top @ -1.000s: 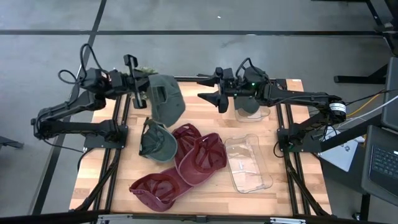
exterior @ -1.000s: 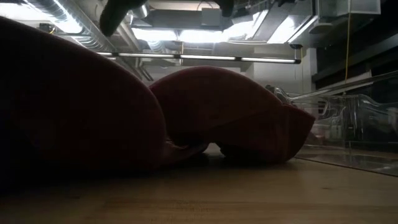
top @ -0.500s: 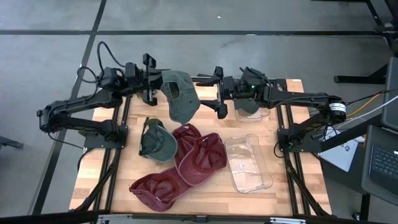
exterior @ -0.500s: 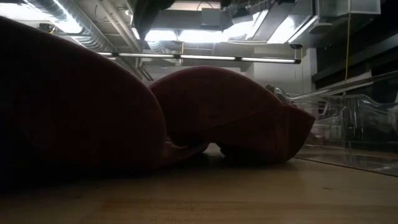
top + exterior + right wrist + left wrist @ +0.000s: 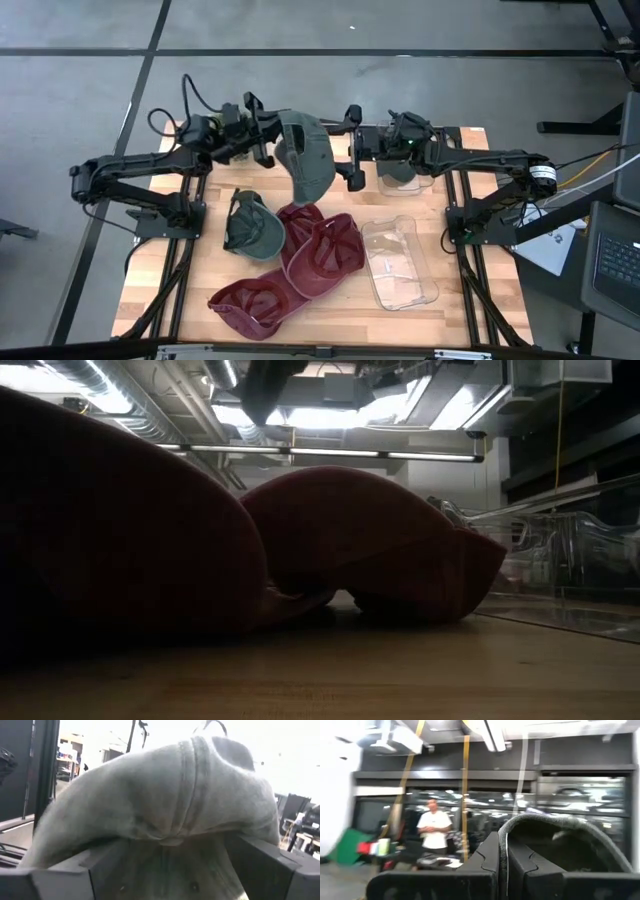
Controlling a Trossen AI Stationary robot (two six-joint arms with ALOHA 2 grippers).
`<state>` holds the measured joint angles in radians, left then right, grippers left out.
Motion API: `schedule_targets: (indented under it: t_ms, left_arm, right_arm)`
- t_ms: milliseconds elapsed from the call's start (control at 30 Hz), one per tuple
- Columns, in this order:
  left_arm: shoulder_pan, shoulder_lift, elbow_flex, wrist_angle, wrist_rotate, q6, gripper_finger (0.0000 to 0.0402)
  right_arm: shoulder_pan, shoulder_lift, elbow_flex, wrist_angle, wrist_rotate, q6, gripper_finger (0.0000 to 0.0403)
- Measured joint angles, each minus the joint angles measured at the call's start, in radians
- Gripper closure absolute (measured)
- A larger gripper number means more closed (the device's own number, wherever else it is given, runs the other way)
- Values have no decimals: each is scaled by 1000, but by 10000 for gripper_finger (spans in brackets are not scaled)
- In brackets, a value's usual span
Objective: Pick & Place hat
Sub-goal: Put the right gray cap into the top transparent bin
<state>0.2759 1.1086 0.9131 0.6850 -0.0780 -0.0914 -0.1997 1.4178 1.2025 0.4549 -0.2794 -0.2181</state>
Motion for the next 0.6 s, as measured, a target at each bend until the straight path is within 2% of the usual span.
schedule_targets:
  t_ms: [200, 433, 600]
  left_arm:
    - [-1, -4, 0, -8, -148, 43, 398]
    - [-1, -12, -1, -62, -168, -13, 398]
    - [-1, -6, -1, -64, -140, -34, 398]
  right_arm:
    - [20, 0, 0, 15, 0, -4, 83]
    - [23, 0, 0, 83, 1, -4, 83]
    - [23, 0, 0, 76, 73, 0, 83]
